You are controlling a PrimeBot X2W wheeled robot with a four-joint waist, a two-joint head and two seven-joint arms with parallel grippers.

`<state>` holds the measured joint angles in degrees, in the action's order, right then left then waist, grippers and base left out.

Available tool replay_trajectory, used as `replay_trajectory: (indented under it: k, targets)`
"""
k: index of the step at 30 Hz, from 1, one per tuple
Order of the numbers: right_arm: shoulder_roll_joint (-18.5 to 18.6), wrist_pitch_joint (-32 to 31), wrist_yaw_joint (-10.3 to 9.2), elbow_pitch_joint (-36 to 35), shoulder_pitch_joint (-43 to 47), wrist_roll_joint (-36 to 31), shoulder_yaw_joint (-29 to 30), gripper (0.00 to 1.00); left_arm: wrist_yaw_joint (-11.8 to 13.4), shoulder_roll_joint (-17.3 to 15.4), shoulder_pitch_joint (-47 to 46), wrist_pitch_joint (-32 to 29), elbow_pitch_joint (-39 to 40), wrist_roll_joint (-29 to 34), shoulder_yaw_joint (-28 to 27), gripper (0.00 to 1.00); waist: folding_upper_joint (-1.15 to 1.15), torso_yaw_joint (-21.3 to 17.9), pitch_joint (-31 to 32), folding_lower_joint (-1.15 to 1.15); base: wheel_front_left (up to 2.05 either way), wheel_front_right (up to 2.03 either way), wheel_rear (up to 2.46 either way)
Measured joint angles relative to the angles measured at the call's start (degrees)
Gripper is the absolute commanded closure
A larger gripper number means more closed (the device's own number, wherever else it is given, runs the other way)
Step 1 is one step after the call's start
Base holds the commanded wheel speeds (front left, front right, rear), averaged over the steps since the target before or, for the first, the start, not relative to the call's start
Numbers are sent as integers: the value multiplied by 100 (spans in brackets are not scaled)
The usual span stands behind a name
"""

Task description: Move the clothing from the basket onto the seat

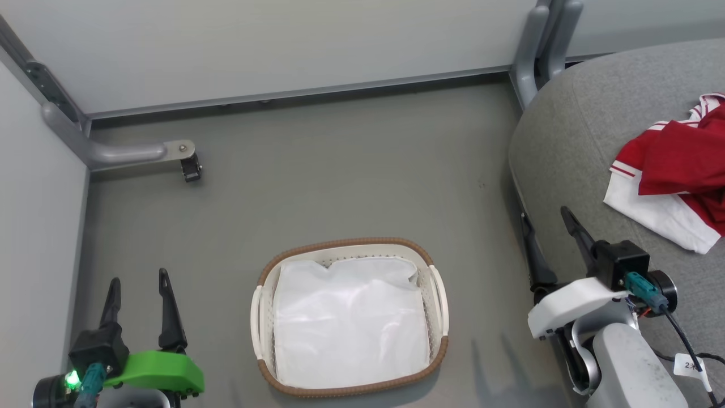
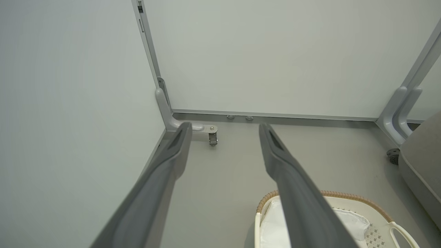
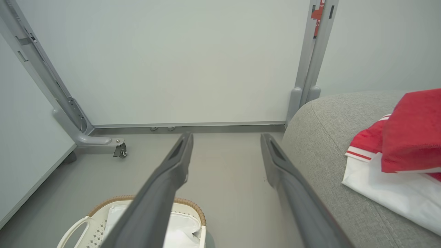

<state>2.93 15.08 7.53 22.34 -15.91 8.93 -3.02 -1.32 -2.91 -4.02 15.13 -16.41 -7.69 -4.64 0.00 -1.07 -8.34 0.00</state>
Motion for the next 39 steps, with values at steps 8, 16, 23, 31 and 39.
replay_trajectory:
  k: [8, 16, 23, 31, 39]
  targets:
    - [-12, 0, 0, -87, 445, 69, 2, 0, -26, 3, 446, 0, 124, -276, 55, 0, 0, 27, 358, 0, 0, 0, 0]
    - [-25, -1, 0, -96, 511, 138, -59, 100, -124, 21, 578, -1, 30, -446, 125, 100, 0, 8, 494, 0, 0, 0, 0]
    - [-57, -137, 0, 63, 628, 526, -18, 100, -125, 51, 577, -175, -203, -805, 82, 100, 0, 11, 507, 0, 0, 0, 0]
    - [-57, -358, 0, -30, 645, 1393, 80, 100, -174, 51, 567, -371, -151, -1683, 75, 100, 0, 18, 528, 0, 0, 0, 0]
    - [-55, -553, 0, -130, 708, 2179, 180, 100, -226, 49, 528, -570, -78, -2455, 64, 100, 0, 24, 548, 0, 0, 0, 0]
